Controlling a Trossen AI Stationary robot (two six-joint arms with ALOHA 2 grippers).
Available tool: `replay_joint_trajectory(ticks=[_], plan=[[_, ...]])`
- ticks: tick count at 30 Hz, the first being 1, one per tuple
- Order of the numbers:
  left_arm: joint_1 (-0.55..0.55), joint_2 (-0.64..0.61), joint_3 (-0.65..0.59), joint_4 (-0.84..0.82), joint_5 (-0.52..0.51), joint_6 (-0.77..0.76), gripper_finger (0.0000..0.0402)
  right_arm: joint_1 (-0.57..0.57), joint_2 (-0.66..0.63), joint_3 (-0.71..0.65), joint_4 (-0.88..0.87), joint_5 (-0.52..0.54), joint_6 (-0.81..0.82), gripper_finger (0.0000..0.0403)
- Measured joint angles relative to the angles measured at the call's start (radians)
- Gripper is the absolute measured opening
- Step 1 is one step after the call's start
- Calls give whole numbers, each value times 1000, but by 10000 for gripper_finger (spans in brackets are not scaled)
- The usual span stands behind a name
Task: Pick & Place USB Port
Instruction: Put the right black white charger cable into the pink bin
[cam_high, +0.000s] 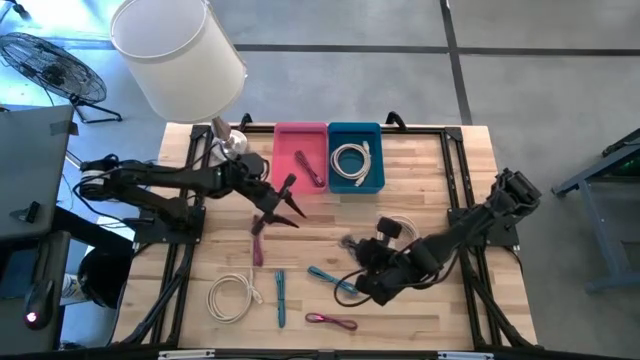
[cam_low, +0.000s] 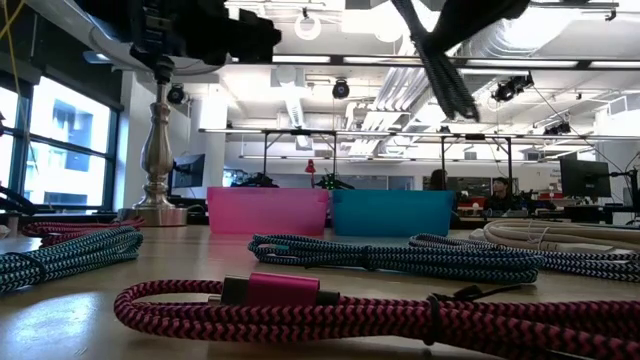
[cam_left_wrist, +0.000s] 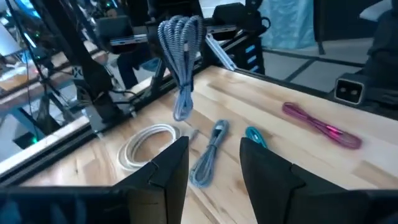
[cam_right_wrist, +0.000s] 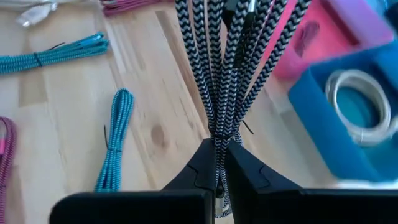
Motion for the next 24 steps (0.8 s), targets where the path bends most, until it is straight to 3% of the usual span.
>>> replay_joint_trajectory(ticks=[4,8,13,19,24], plan=[[-37,31,0,120,-74,-30,151,-25,0,0,31,-1,-151,8],[-69,51,0,202,-197,-52,191,-50,0,0,55,-16,-278,8],[-90,52,0,219,-211,-50,237,-87,0,0,114,-20,-463,8],[-132,52,0,220,-234,-81,245,-147,0,0,249,-28,-705,8],[-180,52,0,223,-311,-82,246,-203,0,0,363,-123,-862,8]])
